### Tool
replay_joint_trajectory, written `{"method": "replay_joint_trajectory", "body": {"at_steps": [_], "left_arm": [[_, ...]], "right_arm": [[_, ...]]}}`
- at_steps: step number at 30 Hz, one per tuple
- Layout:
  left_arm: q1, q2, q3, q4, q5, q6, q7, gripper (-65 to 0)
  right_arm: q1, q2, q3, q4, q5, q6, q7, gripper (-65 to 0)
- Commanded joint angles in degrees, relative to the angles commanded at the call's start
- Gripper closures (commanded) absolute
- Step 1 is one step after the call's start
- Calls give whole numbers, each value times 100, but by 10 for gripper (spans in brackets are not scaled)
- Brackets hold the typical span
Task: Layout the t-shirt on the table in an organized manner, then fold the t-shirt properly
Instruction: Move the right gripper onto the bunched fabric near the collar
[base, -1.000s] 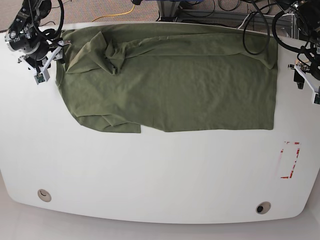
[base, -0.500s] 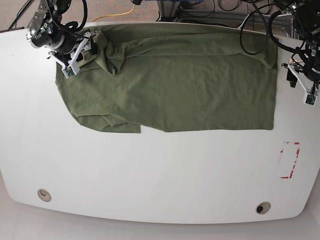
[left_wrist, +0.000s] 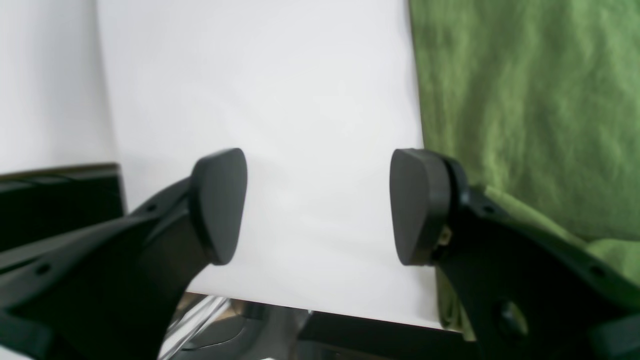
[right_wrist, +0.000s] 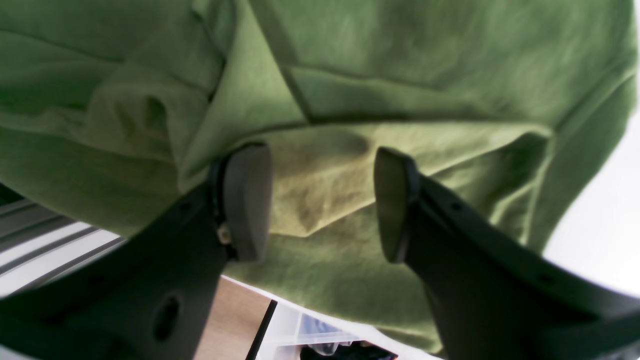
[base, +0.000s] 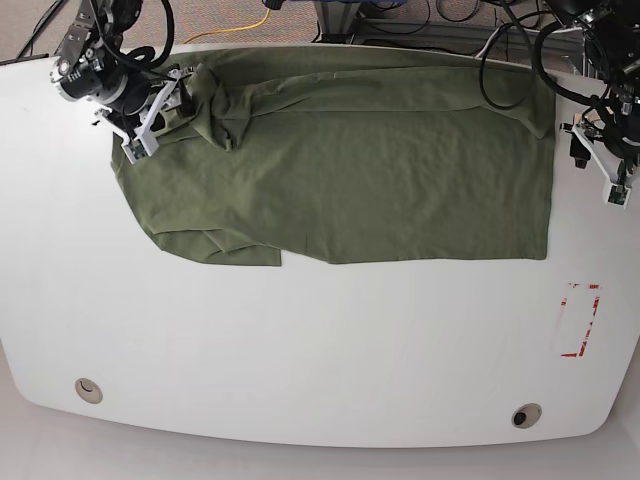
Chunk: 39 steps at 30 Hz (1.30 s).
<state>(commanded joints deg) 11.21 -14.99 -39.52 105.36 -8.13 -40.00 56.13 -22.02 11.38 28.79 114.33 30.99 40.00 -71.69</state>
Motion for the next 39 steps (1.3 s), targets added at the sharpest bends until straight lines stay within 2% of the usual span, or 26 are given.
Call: {"method": "replay_joint_trajectory", "body": {"at_steps": [3, 10, 14, 19, 23, 25, 33, 39], "left_arm": [[0, 0, -9, -97, 0, 0, -229, -404], [-18, 0, 0, -167, 281, 0, -246, -404], [-26, 0, 0, -167, 281, 0, -246, -404], [-26, 0, 0, -167, 281, 0, -246, -406], [-35, 0, 0, -176, 281, 0, -246, -406], [-35, 0, 0, -176, 281, 0, -246, -406], [-35, 0, 88, -176, 281, 0, -246, -406], [-35, 0, 88, -176, 281, 0, -255, -404]], "right_arm": [[0, -26, 0, -18, -9, 0, 0, -320], [-26, -44, -35, -26, 26, 0, -26, -320], [-44, -53, -141, 79, 79, 0, -167, -320], [-44, 18, -185, 220, 686, 0, -290, -320], [88, 132, -193, 220, 870, 0, -229, -322], [220, 149, -193, 211, 870, 0, -158, -336], [580, 290, -220, 211, 905, 0, -158, -514], [185, 343, -413, 229, 905, 0, -132, -525]]}}
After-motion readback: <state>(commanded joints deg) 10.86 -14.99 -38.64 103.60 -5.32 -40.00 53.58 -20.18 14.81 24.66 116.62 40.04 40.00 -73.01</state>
